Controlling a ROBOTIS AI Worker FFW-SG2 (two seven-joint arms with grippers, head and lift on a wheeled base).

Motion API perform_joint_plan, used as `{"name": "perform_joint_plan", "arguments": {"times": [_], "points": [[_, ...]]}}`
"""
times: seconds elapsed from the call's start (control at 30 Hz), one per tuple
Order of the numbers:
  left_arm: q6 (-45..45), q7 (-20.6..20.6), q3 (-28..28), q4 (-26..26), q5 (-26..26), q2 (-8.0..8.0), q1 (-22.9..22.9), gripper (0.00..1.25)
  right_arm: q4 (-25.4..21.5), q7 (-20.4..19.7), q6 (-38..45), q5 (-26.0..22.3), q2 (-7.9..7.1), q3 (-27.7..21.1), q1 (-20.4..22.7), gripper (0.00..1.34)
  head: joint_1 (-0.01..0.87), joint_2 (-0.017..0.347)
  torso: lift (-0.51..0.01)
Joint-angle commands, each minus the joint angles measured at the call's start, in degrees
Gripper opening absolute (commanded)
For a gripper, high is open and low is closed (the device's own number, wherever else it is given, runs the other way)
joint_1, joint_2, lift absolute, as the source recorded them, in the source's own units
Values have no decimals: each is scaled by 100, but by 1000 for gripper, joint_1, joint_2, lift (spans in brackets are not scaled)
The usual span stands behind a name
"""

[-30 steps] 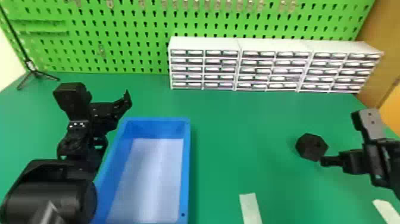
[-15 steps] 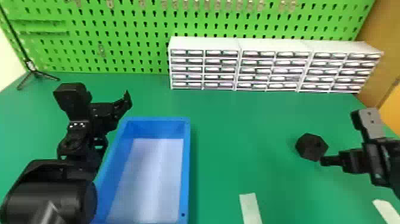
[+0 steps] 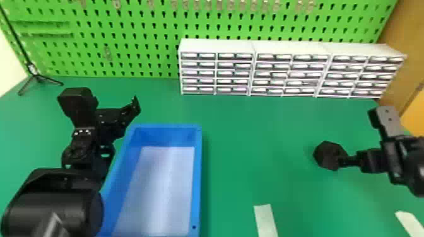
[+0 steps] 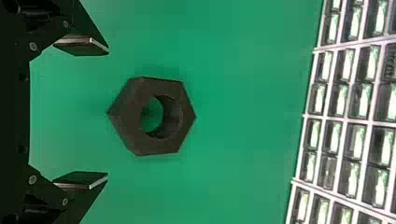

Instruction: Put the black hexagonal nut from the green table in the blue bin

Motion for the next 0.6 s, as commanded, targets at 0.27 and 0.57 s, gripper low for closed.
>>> {"name": "perform_joint_plan", "arguments": {"times": [0.27,0.57], "points": [[0,0,0,9,2,3,7,1063,1129,174,-381,350,46,242,-847,1006,686,28,-96],[0,0,0,9,2,-6,7,1062,1840,323,-540,437,177,752,-1348,1005,686,28,-96]]}}
